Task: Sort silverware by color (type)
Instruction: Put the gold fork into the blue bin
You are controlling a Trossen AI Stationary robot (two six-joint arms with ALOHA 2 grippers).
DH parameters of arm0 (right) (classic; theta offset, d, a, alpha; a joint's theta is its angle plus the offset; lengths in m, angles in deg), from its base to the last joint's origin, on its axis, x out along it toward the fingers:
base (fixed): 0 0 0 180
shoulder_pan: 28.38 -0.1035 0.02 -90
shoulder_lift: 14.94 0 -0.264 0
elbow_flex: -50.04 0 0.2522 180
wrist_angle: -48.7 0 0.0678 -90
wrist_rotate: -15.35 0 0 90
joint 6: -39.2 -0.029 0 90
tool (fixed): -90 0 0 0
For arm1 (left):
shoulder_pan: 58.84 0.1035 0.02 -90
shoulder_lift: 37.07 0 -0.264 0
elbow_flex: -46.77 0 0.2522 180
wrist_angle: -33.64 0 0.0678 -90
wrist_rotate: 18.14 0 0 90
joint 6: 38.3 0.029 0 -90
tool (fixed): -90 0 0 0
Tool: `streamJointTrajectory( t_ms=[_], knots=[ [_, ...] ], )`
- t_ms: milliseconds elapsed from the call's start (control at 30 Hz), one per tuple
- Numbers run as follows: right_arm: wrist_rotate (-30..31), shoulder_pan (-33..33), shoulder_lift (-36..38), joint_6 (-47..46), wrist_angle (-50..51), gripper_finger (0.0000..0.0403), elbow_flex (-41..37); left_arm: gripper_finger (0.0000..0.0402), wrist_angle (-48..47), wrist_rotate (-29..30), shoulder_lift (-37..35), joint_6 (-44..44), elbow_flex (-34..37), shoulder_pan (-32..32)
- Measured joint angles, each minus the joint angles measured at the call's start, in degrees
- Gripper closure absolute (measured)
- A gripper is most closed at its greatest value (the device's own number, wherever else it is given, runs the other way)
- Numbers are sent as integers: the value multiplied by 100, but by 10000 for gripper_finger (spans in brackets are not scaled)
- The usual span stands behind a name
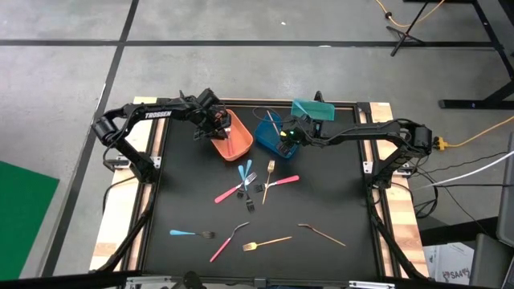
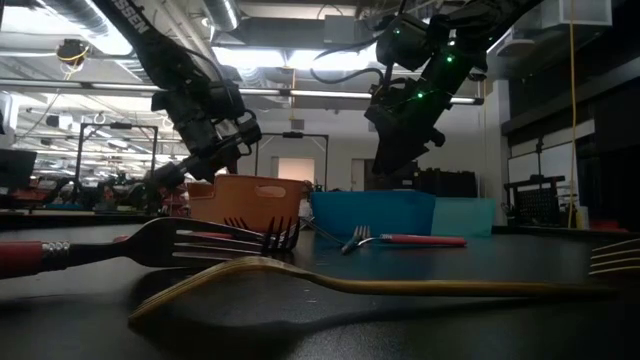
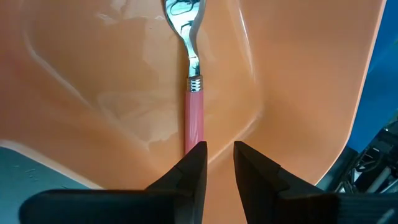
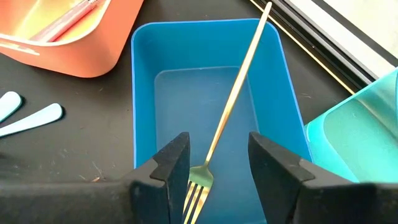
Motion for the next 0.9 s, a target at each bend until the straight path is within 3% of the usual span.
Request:
streamJointTrajectory(
  t_ms=[667, 900],
  knots=[
    [0, -2, 0, 0, 0, 248, -2, 328, 444, -2, -10, 197, 2, -85],
    [2, -2, 0, 0, -4, 248, -2, 328, 553, 89, -312, 403, 2, -85]
  ],
)
